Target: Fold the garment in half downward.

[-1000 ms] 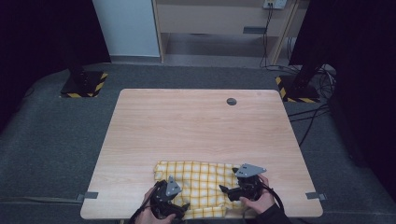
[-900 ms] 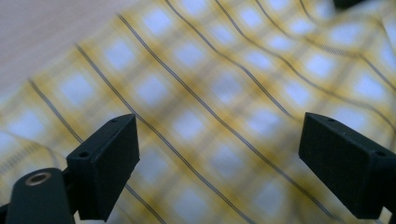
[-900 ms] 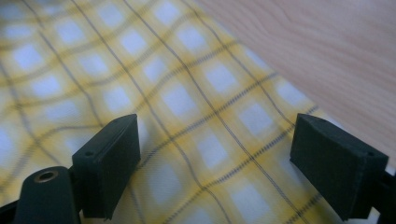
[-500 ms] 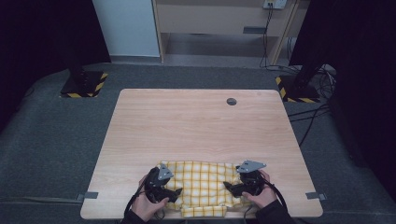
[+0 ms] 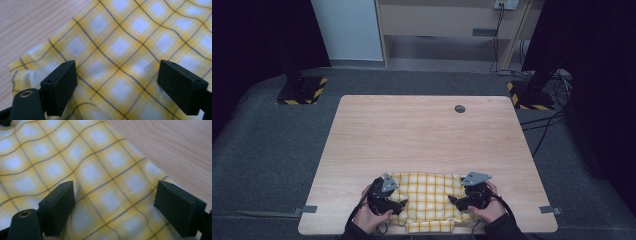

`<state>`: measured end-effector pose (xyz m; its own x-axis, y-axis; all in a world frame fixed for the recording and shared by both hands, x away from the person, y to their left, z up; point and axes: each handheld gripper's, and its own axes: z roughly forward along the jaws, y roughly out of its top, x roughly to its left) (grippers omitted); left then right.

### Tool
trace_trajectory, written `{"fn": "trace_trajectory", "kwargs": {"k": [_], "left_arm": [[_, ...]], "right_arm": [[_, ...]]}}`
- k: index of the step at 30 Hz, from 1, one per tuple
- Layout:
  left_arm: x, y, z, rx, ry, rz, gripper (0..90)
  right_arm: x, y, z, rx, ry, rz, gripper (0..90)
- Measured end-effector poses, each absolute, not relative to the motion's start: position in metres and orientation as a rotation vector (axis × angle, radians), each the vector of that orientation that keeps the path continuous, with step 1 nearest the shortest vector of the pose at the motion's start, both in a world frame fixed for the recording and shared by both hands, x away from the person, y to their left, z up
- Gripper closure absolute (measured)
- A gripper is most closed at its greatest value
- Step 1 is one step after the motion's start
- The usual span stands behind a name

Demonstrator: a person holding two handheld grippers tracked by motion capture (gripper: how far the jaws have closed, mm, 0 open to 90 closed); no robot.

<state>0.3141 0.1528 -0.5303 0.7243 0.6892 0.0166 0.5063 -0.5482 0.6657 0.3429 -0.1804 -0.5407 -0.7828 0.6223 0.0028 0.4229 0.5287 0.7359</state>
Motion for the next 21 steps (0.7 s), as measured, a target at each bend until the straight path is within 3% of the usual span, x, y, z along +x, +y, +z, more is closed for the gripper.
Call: {"fn": "trace_trajectory", "kwargs": {"k": [15,21], "left_arm": [[0.316,0.176,-0.528,2.251,0.92,0.364,14.4],[0.32,0.207,-0.513,2.014,1.067,0.352,12.2]], "right_arm": [[0.352,-0.192,-0.534,0.898,2.504,1.113,14.3],[0.347,-0.202,-0.51,0.929,2.398,1.222,11.3]]}}
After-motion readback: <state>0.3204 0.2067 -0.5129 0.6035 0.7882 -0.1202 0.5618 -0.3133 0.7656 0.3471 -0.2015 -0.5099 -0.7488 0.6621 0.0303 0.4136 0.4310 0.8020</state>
